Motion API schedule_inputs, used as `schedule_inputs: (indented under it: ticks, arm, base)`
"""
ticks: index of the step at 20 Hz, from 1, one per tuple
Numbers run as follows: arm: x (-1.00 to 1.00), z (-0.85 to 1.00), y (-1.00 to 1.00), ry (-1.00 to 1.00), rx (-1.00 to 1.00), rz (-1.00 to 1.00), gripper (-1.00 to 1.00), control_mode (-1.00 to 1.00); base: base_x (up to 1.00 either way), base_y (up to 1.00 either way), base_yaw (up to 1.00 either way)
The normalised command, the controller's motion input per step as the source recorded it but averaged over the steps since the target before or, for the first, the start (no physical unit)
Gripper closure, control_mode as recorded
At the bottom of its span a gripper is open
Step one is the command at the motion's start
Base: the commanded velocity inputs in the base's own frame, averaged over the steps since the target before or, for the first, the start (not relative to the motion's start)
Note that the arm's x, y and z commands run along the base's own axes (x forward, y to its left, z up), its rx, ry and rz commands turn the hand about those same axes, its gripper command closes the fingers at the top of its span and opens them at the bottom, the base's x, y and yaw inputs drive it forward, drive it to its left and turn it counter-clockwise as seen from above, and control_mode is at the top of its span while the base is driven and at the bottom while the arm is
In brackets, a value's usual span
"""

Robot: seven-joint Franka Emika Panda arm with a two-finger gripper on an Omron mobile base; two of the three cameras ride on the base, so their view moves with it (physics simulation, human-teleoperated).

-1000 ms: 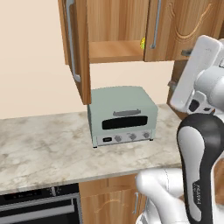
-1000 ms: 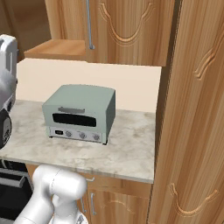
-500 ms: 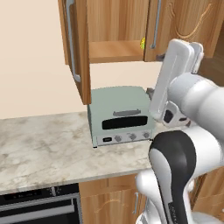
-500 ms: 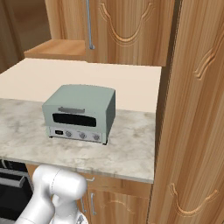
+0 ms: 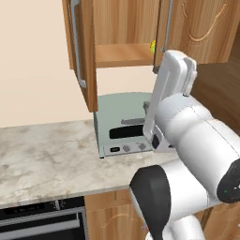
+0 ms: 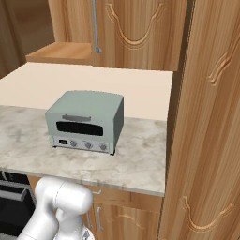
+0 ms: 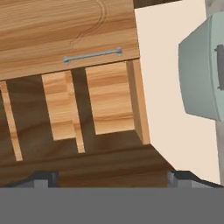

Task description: Pick the corn from the counter and place it in the cabinet. Then close the cabinet.

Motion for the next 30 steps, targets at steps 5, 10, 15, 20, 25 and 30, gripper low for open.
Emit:
schedule_inputs:
  ticks: [5, 10, 15, 20, 25, 30]
  arm:
    - [-0.02, 0.00, 0.36, -0.02, -0.03, -0.15, -1.00, -1.00]
    - [-0.05, -0.02, 0.49, -0.07, -0.08, -0.15, -1.00, -1.00]
    - [0.00, -0.05, 0.48, -0.06, -0.07, -0.16, -1.00, -1.00]
    - [0.30, -0.31, 0.50, 0.00, -0.02, -0.14, -1.00, -1.00]
    - [0.46, -0.27, 0.46, 0.00, 0.00, -0.13, -1.00, -1.00]
    - [0.69, -0.11, 0.45, 0.00, 0.00, -0.12, -1.00, -1.00]
  base:
    - [0.00, 0.00, 0.00]
    - [0.00, 0.00, 0.00]
    - [0.00, 0.00, 0.00]
    - [0.00, 0.00, 0.00]
    - [0.00, 0.00, 0.00]
    - [0.00, 0.00, 0.00]
